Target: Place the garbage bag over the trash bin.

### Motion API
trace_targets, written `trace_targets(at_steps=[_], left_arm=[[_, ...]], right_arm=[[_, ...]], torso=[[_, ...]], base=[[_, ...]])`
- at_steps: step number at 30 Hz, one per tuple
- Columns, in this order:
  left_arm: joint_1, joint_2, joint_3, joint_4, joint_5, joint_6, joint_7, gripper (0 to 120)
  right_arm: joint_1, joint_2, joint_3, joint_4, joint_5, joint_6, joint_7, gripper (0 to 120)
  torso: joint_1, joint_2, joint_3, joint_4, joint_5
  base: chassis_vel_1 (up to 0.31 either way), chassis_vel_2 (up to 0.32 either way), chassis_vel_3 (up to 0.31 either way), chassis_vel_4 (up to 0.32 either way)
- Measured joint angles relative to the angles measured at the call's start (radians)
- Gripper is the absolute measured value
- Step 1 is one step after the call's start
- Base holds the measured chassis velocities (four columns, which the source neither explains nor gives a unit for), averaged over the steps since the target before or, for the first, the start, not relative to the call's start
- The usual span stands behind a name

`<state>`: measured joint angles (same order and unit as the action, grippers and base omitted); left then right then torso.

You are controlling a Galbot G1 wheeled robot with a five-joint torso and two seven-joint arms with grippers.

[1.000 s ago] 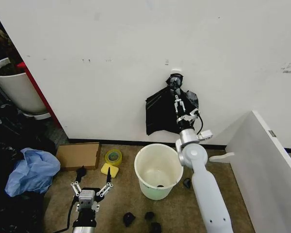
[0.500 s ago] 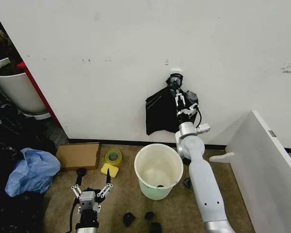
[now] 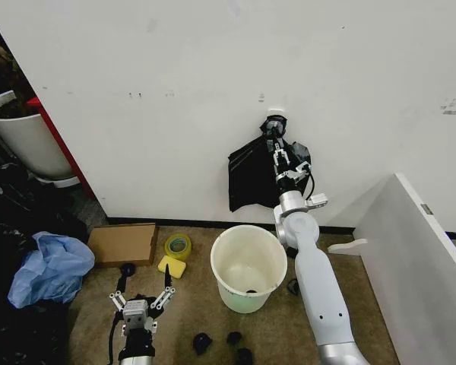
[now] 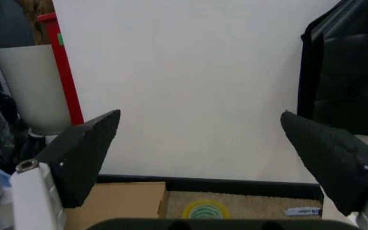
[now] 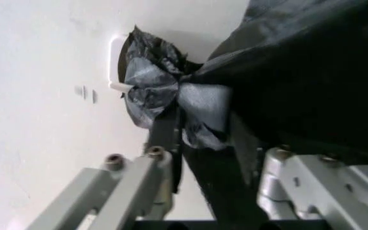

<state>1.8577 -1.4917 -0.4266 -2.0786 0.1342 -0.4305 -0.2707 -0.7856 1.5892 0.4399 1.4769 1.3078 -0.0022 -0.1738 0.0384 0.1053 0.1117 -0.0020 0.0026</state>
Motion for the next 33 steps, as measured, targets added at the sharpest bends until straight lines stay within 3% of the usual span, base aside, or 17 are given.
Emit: trace_targets(at_steps=[2,7,19,28,33], left_arm=[[-0.001,0.0,0.001,0.001,0.0,0.0,0.0,99],[-0.006,-0.002,0.006,0.011,0.0,0.002,-0.001,99],[-0.016,0.014,0.0,0.008,-0.005,0.006,-0.003,99],[-0.045,0.012,0.014,0.041,-0.009,0.006,-0.006,99],[-0.058,0.011,0.022,0.055,-0.01,0.006,-0.007,99]], right_arm=[[-0.001,0.0,0.001,0.0,-0.001,0.001,0.0,21],[-0.01,-0.002,0.001,0.007,-0.017,0.005,0.003,0],[-0.028,-0.002,-0.018,0.046,-0.042,0.014,0.011,0],[-0.269,-0.086,-0.128,0.243,-0.193,0.024,0.018,0],[-0.334,-0.136,-0.166,0.296,-0.257,0.038,0.03,0]], torso=[[0.0,0.0,0.0,0.0,0.0],[0.0,0.0,0.0,0.0,0.0],[0.0,0.0,0.0,0.0003,-0.0002],[0.0,0.0,0.0,0.0,0.0],[0.0,0.0,0.0,0.0001,0.0]], base=[[0.0,0.0,0.0,0.0],[0.0,0.0,0.0,0.0],[0.0,0.0,0.0,0.0],[0.0,0.0,0.0,0.0],[0.0,0.0,0.0,0.0]])
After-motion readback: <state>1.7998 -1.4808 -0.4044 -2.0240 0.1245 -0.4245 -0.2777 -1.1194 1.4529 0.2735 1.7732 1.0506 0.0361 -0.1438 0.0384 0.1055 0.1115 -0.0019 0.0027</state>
